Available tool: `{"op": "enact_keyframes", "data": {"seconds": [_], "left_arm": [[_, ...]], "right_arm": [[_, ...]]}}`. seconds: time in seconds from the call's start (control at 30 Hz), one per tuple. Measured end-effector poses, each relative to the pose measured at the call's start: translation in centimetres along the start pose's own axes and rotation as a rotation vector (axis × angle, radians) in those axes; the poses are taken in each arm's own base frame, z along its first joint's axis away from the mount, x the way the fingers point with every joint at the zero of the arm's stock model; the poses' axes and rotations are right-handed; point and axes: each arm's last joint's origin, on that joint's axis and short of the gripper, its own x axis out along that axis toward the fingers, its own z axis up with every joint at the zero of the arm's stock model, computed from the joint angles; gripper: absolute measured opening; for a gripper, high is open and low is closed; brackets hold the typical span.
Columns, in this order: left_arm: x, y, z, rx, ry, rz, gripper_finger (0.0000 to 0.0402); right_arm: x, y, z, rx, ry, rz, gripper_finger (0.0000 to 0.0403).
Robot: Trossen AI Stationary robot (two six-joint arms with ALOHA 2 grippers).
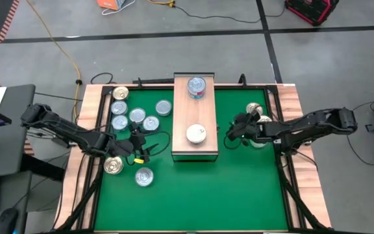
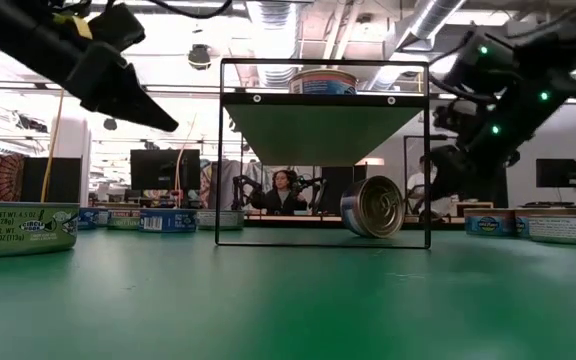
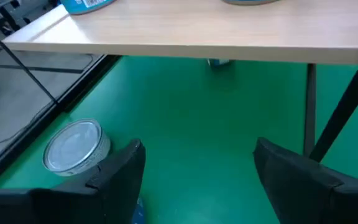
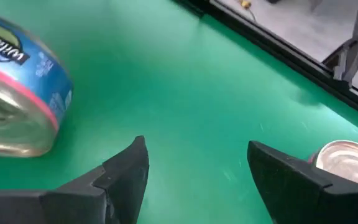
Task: Stack canned seafood by type on shelf
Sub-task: Stack the blue tuna can on top of the blue tuna can on the shelf
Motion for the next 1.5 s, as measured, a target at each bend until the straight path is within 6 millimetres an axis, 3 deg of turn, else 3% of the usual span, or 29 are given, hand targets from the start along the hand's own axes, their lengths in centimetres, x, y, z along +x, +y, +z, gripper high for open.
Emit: {"op": "enact_keyframes", "data": {"seconds": [0.2, 0.47, 0.7, 0.97, 1.27, 1.5], "left_arm": [[0.0, 0.1, -0.2, -0.020, -0.003, 0.038, 0.0288], [0.4, 0.4, -3.4, -0.078, 0.052, 0.052, 0.0288], [0.2, 0.1, -4.6, -0.096, 0.124, -0.058, 0.0288], [0.8, 1.0, -4.1, -0.049, 0.079, 0.067, 0.0288], [2.6, 3.3, -2.6, -0.004, 0.000, 0.107, 0.0288], [3.8, 6.0, -3.6, -0.018, -0.112, 0.093, 0.0288]], "right_arm": [[1.5, -0.2, -0.2, 0.063, -0.079, 0.073, 0.0286], [2.4, 2.6, 0.7, -0.034, -0.160, 0.552, 0.0285], [1.9, 2.0, 0.6, -0.056, -0.125, 0.502, 0.0285], [1.3, 1.2, 1.4, -0.017, -0.182, 0.417, 0.0285], [4.3, 1.0, 2.0, 0.035, -0.253, 0.416, 0.0285], [6.2, 1.6, 1.8, 0.087, -0.325, 0.484, 0.0285]]}}
